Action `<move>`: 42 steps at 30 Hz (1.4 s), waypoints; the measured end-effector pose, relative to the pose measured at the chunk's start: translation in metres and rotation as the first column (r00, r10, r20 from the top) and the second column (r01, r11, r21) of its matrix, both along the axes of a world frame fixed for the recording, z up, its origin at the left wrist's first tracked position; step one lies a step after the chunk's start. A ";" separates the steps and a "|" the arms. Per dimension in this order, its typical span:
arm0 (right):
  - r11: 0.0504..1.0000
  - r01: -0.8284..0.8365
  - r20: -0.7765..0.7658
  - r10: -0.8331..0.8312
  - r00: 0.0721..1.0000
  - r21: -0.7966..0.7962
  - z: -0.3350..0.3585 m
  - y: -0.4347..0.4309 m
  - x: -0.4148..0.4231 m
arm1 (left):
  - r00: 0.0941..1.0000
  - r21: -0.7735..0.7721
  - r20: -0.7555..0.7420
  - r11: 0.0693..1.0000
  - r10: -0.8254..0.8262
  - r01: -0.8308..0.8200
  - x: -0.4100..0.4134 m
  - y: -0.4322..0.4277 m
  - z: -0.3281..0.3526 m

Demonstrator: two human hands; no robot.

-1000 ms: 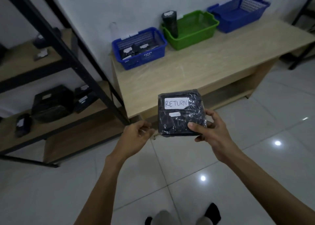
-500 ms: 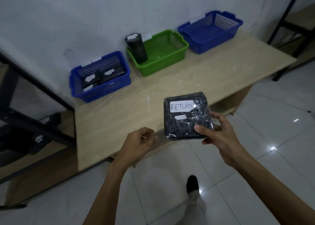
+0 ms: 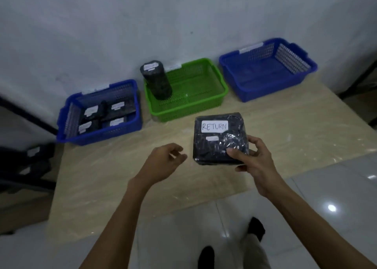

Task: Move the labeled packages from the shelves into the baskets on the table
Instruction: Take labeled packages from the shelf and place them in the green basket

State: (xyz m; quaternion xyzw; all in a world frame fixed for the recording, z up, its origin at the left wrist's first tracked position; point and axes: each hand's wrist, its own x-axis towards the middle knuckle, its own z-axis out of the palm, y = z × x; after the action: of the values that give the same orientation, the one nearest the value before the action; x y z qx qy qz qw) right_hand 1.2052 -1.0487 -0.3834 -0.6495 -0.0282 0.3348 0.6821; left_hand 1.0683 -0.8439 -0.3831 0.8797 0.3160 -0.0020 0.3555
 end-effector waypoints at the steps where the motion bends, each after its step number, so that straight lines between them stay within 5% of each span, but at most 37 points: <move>1: 0.999 -0.033 -0.009 0.033 0.999 0.000 -0.001 0.007 0.017 | 0.999 0.001 0.004 0.999 0.044 -0.044 0.009 0.002 -0.001; 11: 0.966 -0.249 0.007 0.250 0.968 -0.069 -0.006 0.110 0.136 | 0.939 -0.070 0.071 0.941 0.337 -0.332 0.072 0.050 -0.007; 22: 0.913 -0.319 -0.096 0.305 0.948 -0.254 -0.044 0.269 0.181 | 0.931 0.079 0.089 0.930 0.353 -0.360 0.102 0.186 -0.061; 34: 0.677 -0.462 -0.060 0.528 0.847 -0.573 -0.094 0.331 0.184 | 0.949 -0.066 0.065 0.950 0.308 -0.304 0.124 0.206 -0.106; 42: 0.395 -0.535 -0.047 0.771 0.635 -0.747 -0.118 0.347 0.172 | 0.943 -0.113 0.133 0.950 0.305 -0.291 0.125 0.205 -0.111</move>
State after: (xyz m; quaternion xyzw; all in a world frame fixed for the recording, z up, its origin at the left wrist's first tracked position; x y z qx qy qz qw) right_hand 1.3771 -0.7020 -0.5011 -0.8328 -0.2602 0.4560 0.1756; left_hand 1.1931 -0.6387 -0.4942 0.8022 0.4174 0.1030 0.4143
